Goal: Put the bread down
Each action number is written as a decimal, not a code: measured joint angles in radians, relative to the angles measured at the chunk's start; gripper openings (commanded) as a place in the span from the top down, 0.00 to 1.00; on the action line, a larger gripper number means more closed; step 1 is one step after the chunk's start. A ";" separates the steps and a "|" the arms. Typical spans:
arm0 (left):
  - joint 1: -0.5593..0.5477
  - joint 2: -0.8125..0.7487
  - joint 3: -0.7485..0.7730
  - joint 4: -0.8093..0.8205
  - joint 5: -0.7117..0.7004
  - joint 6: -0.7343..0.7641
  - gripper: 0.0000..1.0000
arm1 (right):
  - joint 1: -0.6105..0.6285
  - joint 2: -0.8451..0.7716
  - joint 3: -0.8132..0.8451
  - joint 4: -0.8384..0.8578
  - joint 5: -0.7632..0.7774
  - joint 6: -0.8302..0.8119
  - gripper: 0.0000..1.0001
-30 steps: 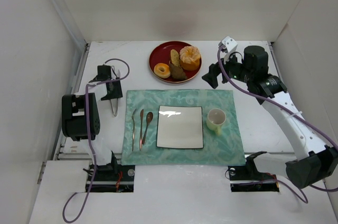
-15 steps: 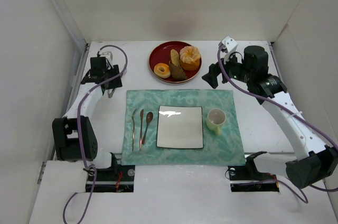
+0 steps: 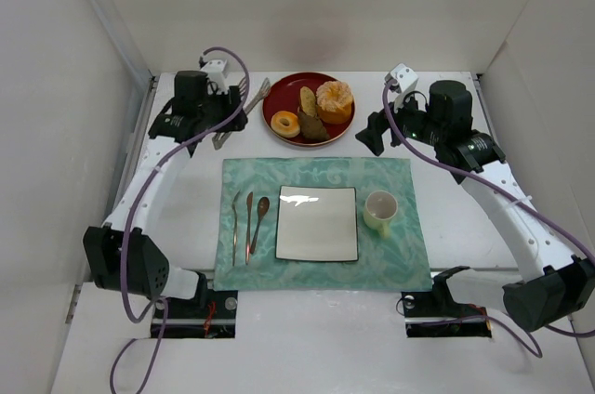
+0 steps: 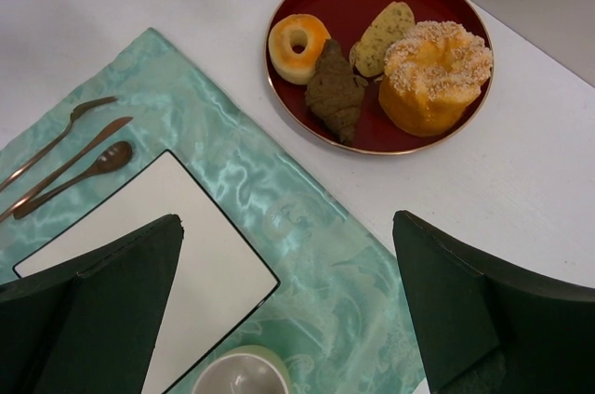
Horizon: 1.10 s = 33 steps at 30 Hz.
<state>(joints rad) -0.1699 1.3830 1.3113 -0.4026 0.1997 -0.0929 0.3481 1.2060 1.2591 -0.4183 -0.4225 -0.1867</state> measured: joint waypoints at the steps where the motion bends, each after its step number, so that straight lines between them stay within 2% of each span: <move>1: -0.027 0.013 0.031 -0.008 0.015 -0.003 0.52 | 0.000 0.000 0.000 0.000 0.001 0.000 0.00; 6: -0.171 0.128 0.169 -0.010 0.055 -0.021 0.52 | 0.000 0.000 0.000 0.000 0.010 0.000 0.00; 10: -0.241 0.216 0.195 -0.014 0.060 -0.032 0.52 | 0.000 0.000 0.000 0.000 0.015 0.000 0.00; 15: -0.255 0.272 0.195 -0.045 0.042 -0.041 0.52 | 0.000 0.000 0.000 0.000 0.019 0.000 0.00; 33: -0.303 0.291 0.212 -0.102 -0.077 -0.034 0.52 | 0.000 0.000 0.000 0.000 0.022 0.000 0.00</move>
<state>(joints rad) -0.4725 1.6737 1.5234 -0.5045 0.1230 -0.1272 0.3481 1.2060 1.2591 -0.4179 -0.4007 -0.1867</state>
